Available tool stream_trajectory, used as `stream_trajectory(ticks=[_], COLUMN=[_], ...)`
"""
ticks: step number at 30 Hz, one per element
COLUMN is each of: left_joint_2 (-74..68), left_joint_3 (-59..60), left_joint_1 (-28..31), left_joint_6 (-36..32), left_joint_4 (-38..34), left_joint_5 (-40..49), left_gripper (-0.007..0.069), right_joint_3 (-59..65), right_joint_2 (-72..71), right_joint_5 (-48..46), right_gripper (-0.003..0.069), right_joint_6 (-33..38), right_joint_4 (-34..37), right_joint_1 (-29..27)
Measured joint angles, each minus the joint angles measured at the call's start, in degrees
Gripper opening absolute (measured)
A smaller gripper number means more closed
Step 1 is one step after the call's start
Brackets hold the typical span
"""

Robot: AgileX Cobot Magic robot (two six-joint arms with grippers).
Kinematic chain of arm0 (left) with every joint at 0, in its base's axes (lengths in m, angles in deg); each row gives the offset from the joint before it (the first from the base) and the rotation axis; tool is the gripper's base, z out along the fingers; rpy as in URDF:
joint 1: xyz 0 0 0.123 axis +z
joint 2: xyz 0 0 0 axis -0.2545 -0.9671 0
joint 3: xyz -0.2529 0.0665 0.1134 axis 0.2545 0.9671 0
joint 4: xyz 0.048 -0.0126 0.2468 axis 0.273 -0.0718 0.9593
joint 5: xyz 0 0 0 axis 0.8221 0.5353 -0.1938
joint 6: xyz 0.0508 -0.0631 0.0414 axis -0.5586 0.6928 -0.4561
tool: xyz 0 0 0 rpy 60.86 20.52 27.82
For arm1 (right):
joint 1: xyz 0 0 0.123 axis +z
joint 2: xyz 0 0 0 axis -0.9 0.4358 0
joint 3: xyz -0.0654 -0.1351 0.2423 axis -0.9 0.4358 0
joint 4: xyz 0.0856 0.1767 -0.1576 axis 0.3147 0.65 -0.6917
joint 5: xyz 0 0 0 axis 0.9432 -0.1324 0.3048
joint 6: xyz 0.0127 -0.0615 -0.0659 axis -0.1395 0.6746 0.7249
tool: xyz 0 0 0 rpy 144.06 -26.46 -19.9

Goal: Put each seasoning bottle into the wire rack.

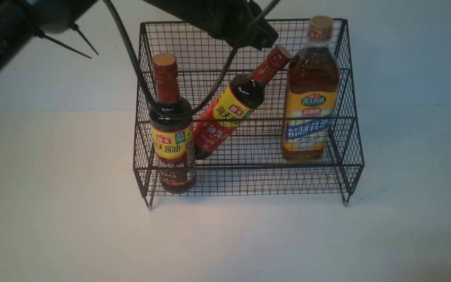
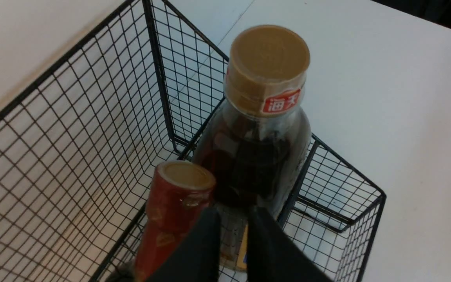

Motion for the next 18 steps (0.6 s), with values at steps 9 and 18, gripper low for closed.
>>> stream_trajectory(ticks=[9, 18], left_joint_2=[-3.0, -5.8], left_joint_3=[-0.1, -0.1], left_joint_1=[-0.4, -0.5], left_joint_6=[-6.0, -10.4], left_joint_4=[1.3, 1.3], left_joint_5=[-1.4, -3.8], left_gripper=[0.0426, 0.0479], right_joint_3=[0.0, 0.0], right_joint_2=[0.0, 0.0], right_joint_5=[0.0, 0.0], right_gripper=[-0.0010, -0.0010], right_joint_6=[0.0, 0.0], right_joint_4=[0.0, 0.0], right_joint_1=[0.0, 0.0])
